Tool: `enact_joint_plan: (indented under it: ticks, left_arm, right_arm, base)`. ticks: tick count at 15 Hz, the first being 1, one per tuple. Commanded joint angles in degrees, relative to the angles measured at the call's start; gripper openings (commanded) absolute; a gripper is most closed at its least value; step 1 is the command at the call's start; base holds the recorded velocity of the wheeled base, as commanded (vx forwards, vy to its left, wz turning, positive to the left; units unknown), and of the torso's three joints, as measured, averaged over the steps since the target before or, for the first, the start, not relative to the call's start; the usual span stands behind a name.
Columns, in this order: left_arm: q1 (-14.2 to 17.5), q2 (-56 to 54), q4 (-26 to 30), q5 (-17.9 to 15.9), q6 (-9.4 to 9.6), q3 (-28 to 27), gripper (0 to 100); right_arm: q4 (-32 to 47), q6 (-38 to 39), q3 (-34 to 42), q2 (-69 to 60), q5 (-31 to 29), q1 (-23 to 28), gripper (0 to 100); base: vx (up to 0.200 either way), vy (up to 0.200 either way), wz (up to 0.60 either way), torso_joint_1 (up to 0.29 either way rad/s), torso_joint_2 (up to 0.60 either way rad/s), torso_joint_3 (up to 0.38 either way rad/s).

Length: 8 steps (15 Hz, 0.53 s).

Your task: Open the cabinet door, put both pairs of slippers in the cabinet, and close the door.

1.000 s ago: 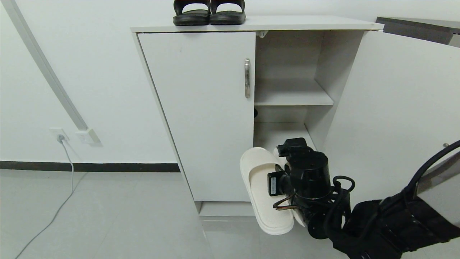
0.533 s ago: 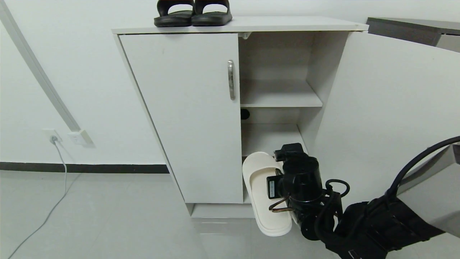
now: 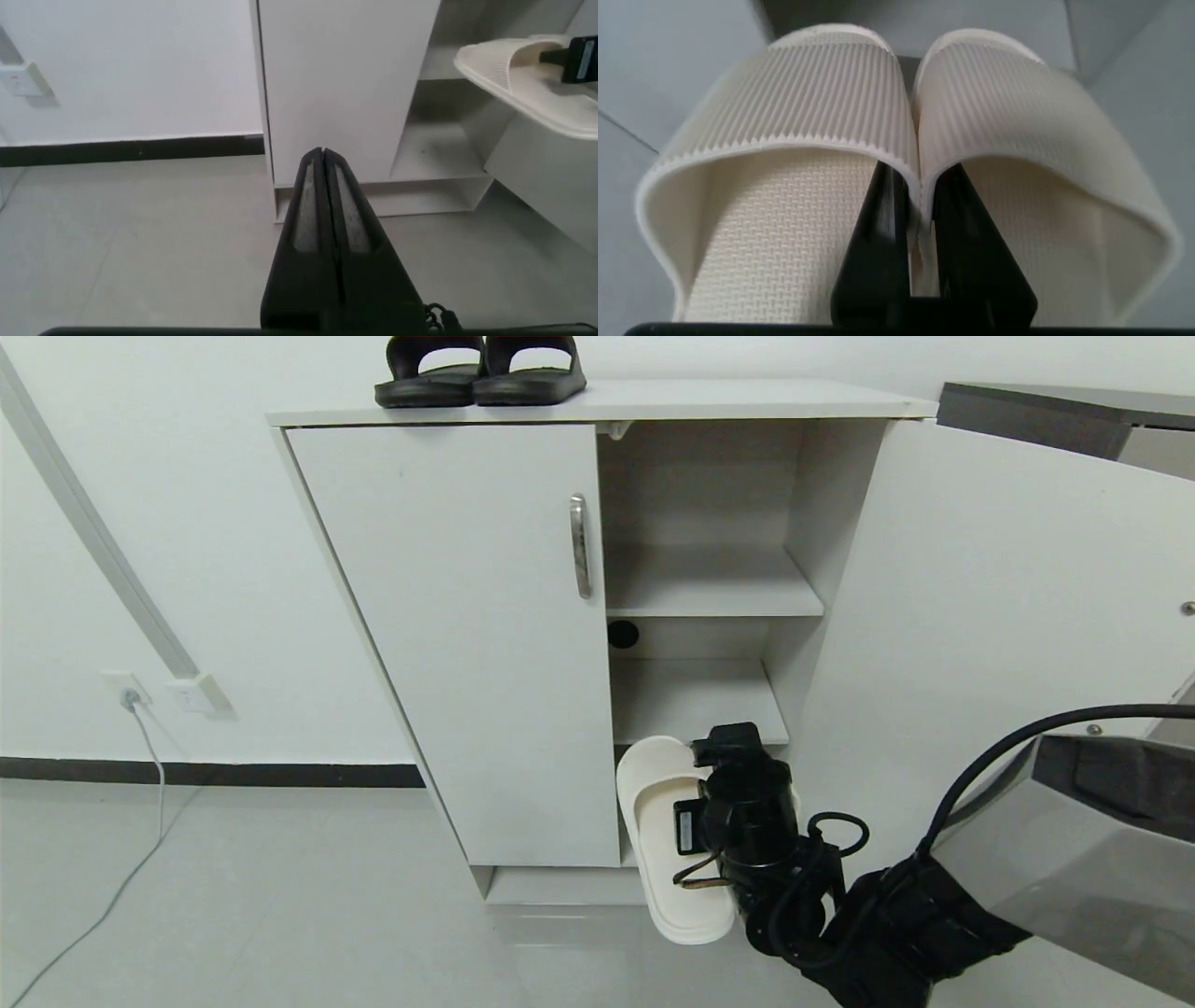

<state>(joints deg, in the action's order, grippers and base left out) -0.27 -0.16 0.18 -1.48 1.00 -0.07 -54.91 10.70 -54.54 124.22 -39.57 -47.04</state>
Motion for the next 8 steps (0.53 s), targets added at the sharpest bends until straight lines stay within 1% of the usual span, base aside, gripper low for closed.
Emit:
enact_joint_plan:
  ticks: [1,8]
  left_arm:
    - [0.0,0.2,0.0,0.0,0.06,0.0,0]
    - [0.0,0.2,0.0,0.0,0.06,0.0,0]
  right_arm:
    - [-1.3,-0.1,-1.2,3.8,-0.2,1.5,0]
    - [-2.5,-0.1,-2.6,5.3,-0.1,3.2,0]
  base:
    - [0.0,0.0,0.0,0.0,0.0,0.0]
    - [0.0,0.0,0.0,0.0,0.0,0.0]
